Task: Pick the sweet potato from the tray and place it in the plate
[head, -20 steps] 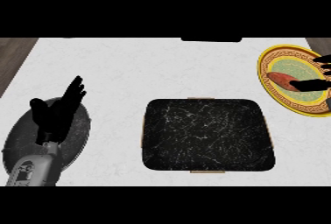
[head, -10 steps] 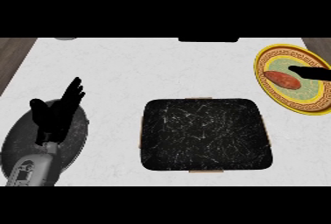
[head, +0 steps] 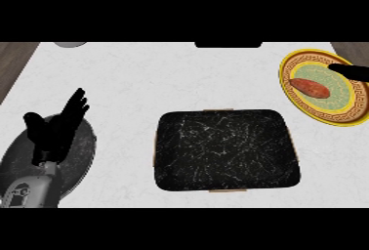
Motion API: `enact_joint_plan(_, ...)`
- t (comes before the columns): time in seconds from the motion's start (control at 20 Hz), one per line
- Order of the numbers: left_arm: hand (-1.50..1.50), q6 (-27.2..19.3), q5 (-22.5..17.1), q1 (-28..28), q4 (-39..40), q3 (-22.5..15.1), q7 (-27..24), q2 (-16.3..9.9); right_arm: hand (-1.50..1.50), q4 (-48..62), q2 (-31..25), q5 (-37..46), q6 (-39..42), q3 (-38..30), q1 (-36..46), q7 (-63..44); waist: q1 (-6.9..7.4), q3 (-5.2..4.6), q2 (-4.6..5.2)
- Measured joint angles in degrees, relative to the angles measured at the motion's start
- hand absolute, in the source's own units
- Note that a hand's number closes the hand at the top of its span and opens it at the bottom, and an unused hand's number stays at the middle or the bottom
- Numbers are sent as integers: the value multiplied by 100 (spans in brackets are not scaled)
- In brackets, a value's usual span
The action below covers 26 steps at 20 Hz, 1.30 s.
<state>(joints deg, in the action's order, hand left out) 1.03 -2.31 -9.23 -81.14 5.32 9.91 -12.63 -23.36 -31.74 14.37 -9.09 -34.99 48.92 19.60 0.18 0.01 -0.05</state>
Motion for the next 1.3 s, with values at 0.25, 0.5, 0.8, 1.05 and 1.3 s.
enact_joint_plan(0.25, 0, -81, 92, 41, -179, -83, 100, 109, -150, 0, -194, -359, 590, -104, -386, 361, 30, 3, 16)
enact_joint_plan(0.5, 0, -92, 177, 53, -102, -116, -6, 196, -150, 138, -445, -581, 847, -140, -658, 698, 47, 5, 28)
enact_joint_plan(0.8, 0, -33, 168, -176, 108, -9, 3, 155, -150, 275, -616, -744, 886, -128, -977, 1070, 42, 5, 31)
enact_joint_plan(1.05, 0, 73, 136, -55, 118, 71, -125, 112, -150, 404, -886, -835, 1032, -79, -1181, 1141, 55, 6, 31)
enact_joint_plan(1.3, 0, 24, 206, -67, 56, 20, -50, 186, -150, 618, -1127, -844, 1101, 1, -1310, 1198, 69, 8, 36)
